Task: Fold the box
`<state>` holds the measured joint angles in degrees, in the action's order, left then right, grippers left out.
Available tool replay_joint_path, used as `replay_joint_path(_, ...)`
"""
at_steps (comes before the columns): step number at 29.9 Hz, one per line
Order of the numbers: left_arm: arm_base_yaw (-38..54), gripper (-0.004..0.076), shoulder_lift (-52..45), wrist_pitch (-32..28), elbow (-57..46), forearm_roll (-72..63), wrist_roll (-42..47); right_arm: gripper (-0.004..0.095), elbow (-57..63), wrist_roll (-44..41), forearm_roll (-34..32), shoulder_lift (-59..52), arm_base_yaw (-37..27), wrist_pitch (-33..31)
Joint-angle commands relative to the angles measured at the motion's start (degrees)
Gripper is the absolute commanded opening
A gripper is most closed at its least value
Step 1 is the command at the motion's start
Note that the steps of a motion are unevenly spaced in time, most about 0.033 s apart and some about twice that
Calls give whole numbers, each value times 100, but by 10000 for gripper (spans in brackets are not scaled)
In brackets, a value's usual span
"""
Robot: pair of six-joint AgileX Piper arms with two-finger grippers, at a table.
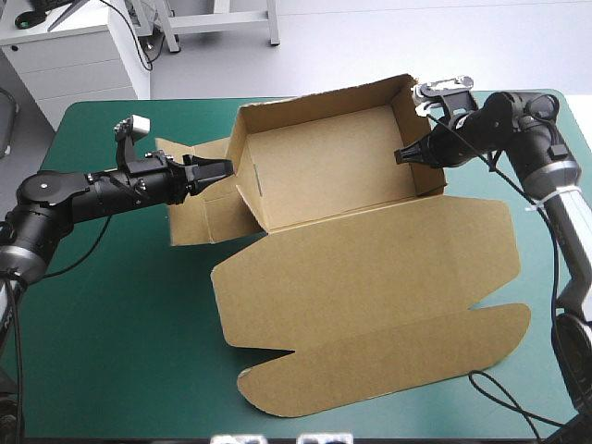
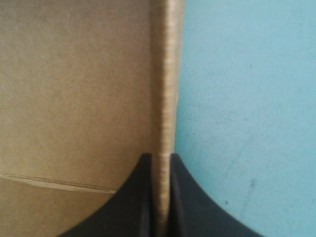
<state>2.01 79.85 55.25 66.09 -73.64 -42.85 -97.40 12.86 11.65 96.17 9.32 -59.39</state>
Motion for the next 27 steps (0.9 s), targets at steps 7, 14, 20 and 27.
replay_joint_path(7,-31,330,-197,45,196,-1312,2,-15,-163,-30,130,-270,2,173)
replay_joint_path(14,65,-6,-197,184,200,-2433,-616,-15,-163,-30,110,-270,2,64)
replay_joint_path(20,1024,-8,-197,-78,240,-2521,-928,-18,-163,78,436,-282,2,-14)
replay_joint_path(27,2895,-8,-187,86,240,-2205,-879,-18,-183,439,941,-290,2,-281)
